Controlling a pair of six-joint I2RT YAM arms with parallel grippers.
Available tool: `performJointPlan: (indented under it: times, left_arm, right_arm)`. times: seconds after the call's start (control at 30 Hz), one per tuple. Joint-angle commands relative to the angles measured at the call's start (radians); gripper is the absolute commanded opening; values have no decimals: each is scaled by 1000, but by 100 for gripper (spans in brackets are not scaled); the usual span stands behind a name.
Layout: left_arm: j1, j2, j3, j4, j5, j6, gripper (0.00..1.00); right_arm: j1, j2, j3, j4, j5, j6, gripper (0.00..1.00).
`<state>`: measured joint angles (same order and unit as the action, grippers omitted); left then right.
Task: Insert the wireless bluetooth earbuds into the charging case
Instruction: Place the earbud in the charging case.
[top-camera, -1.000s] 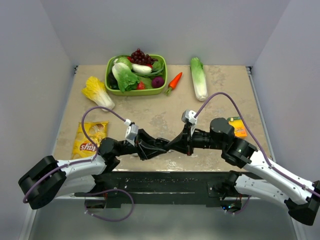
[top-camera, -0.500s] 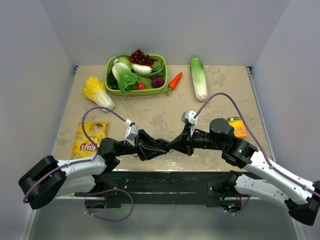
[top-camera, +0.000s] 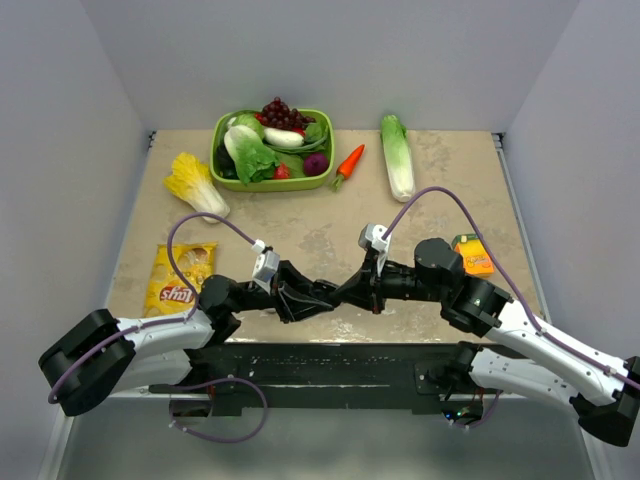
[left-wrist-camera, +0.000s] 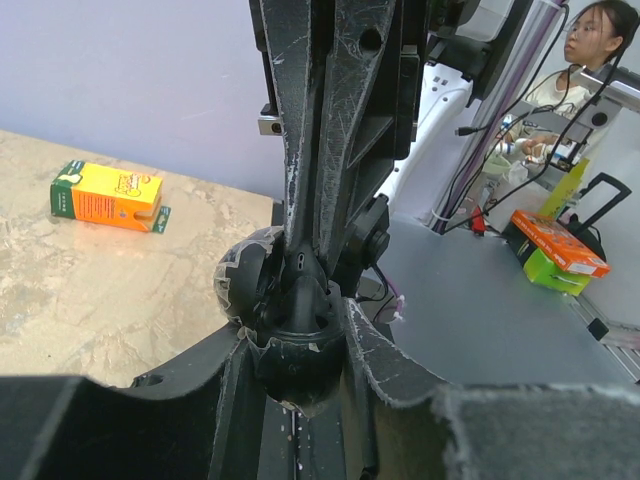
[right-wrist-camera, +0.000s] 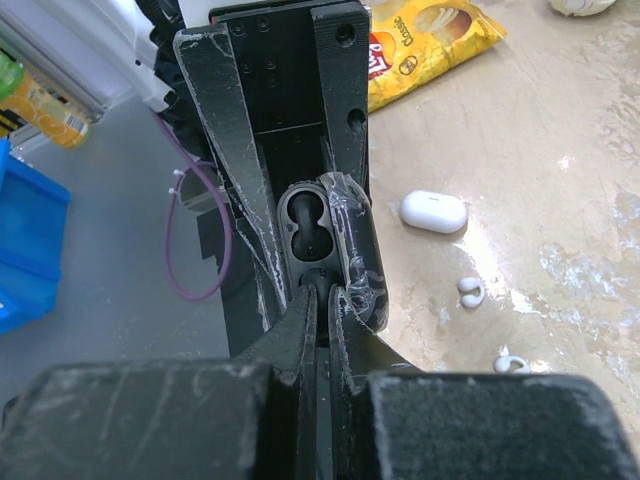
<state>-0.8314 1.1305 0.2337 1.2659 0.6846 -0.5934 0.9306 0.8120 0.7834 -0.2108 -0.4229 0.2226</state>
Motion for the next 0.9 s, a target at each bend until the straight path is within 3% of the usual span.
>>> performJointPlan:
  times: [0.0,0.13,0.37,0.5,0.73,0.87]
  left_arm:
    - [3,-9,41,181,-17,-6,0]
    - [3,-18,44,164,-20,3,0]
    - [3,-32,41,150,-23,9,0]
    - [3,-26,41,135,-28,17,0]
    - [3,-14,27,121,-36,30,0]
    - [3,-11,26,122,-31,33,0]
  right_arm:
    - [11,1,27,-9,21,-9,1]
    - [13,-5,30,-15,41,-8,22]
    - [13,-8,45,-25,53,-8,30]
    - [13,-36,71,-25,81,7,45]
    - [13,-158,142,7,294,52,50]
    - [13,-90,166,-48,421,72,40]
